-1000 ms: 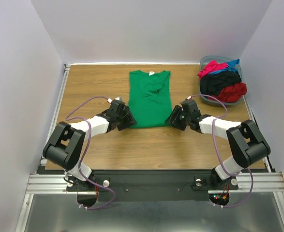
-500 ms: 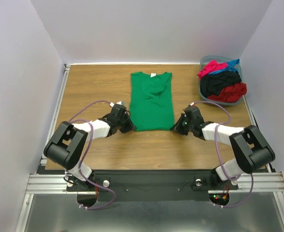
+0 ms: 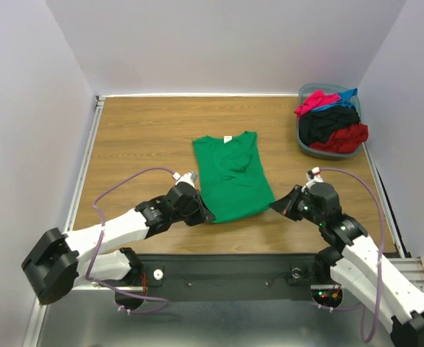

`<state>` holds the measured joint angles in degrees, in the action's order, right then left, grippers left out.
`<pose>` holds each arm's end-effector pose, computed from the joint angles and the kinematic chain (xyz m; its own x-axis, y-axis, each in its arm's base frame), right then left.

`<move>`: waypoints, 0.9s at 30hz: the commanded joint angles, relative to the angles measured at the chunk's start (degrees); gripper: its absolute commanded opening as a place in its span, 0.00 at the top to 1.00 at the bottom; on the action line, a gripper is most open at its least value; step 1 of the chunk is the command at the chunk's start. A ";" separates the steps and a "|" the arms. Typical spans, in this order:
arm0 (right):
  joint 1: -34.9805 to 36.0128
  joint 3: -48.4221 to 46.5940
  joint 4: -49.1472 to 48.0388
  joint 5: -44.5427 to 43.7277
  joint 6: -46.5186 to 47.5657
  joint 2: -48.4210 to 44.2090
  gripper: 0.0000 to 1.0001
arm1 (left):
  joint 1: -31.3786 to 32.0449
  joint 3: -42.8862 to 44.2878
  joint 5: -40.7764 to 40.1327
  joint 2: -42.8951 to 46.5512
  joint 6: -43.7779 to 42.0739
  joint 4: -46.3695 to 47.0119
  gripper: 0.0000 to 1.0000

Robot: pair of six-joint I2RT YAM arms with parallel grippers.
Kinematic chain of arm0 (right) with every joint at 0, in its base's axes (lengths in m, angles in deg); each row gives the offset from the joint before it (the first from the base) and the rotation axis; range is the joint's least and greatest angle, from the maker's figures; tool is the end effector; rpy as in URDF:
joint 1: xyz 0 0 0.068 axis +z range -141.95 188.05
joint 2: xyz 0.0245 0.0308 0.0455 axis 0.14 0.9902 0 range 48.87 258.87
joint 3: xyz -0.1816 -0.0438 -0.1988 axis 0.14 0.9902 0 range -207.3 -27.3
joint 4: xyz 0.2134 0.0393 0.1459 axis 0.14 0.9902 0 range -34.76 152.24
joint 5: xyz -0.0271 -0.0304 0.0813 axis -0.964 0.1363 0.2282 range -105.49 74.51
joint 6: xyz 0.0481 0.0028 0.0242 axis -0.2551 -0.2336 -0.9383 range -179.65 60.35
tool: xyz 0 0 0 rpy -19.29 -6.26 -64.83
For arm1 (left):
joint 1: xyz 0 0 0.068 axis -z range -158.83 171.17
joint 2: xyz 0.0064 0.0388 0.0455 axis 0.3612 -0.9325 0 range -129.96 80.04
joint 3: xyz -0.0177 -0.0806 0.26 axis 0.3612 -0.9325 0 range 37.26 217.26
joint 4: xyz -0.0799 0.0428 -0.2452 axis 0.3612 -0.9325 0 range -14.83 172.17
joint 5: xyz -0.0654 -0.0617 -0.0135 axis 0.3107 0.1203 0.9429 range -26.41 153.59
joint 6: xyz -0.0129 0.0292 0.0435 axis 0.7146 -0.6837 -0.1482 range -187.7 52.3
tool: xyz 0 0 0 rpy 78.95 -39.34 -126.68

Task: Fold and stack the t-shirts
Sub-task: Fold the tshirt

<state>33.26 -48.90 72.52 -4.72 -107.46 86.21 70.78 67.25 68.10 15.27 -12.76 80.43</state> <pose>0.1362 0.0715 0.2056 -0.7462 0.4532 -0.4877 -0.0110 0.7240 0.6897 0.1475 -0.1778 0.1966 -0.8765 -0.2291 -0.4235 0.1441 0.7144 -0.6847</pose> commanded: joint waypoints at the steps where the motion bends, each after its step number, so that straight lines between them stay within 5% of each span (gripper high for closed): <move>1: 0.36 -5.19 11.19 -1.44 0.09 -5.70 1.00 | 0.84 1.29 -1.70 6.84 2.55 -4.76 1.00; 9: 0.36 -17.49 11.37 -12.15 2.99 3.59 1.00 | 0.67 14.72 -9.69 2.57 -3.43 -10.57 1.00; 27: 0.28 -37.45 5.84 -27.99 8.61 25.84 1.00 | -15.33 28.44 -0.03 -12.83 -15.03 -5.56 1.00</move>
<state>33.63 -80.66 83.14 -26.34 -101.78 109.77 57.62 91.27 67.67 4.42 -23.60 73.39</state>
